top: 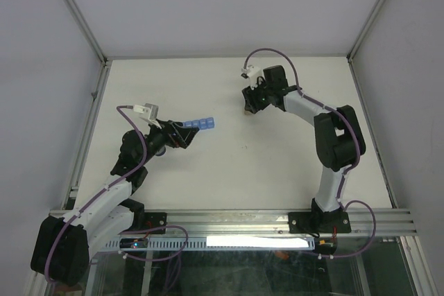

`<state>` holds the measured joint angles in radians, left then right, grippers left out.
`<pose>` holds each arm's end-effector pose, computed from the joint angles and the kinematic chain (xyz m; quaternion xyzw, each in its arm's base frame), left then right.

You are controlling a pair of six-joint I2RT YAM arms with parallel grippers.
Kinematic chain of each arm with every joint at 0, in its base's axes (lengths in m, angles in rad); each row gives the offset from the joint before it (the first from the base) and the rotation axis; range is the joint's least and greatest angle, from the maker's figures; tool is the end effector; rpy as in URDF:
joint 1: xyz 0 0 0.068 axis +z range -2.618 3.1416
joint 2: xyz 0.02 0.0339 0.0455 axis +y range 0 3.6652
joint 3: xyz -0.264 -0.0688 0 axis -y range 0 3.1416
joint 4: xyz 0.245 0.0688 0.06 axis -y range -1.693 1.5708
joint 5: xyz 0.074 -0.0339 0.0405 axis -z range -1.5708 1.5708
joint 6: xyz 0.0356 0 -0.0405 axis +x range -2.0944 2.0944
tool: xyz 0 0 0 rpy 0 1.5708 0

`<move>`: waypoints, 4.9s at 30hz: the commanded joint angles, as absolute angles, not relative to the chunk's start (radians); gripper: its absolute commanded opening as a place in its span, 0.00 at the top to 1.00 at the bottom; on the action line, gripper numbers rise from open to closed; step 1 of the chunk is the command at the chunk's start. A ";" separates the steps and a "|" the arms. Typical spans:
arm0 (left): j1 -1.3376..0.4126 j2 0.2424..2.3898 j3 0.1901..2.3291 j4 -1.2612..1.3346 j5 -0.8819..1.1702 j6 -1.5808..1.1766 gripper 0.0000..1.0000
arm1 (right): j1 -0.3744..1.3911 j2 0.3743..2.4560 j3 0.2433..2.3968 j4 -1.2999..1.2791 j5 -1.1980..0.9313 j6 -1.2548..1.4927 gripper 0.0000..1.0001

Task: Sort the pills into containers

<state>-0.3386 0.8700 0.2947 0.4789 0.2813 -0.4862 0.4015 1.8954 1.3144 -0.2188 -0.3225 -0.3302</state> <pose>0.1813 -0.0743 0.2219 0.0399 0.7380 -0.3619 0.5682 0.3795 0.1734 0.2021 -0.3836 0.8325 0.1619 0.3656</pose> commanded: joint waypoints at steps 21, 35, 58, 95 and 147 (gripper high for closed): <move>-0.332 0.889 0.339 0.452 0.248 -0.492 0.05 | 0.320 1.583 1.322 -0.298 -0.550 -0.563 0.10; -0.331 0.585 0.398 0.158 0.130 -0.549 0.05 | 0.526 1.964 1.746 -0.966 -0.905 -1.385 0.10; -0.331 0.476 0.378 0.081 0.010 -0.526 0.05 | 0.660 2.376 2.066 -0.761 -0.633 -1.071 0.21; -0.424 0.710 0.418 0.199 0.320 -0.590 0.12 | 0.359 1.391 0.811 -0.596 -0.667 -1.287 0.69; -0.605 1.357 0.601 0.279 0.304 -0.503 0.65 | 0.418 1.173 0.643 -0.644 -0.688 -1.298 0.71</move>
<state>-0.5785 1.3128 0.5228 0.3073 0.2962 -0.5297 0.3962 1.1542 0.6983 -0.6289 -0.7128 -1.2854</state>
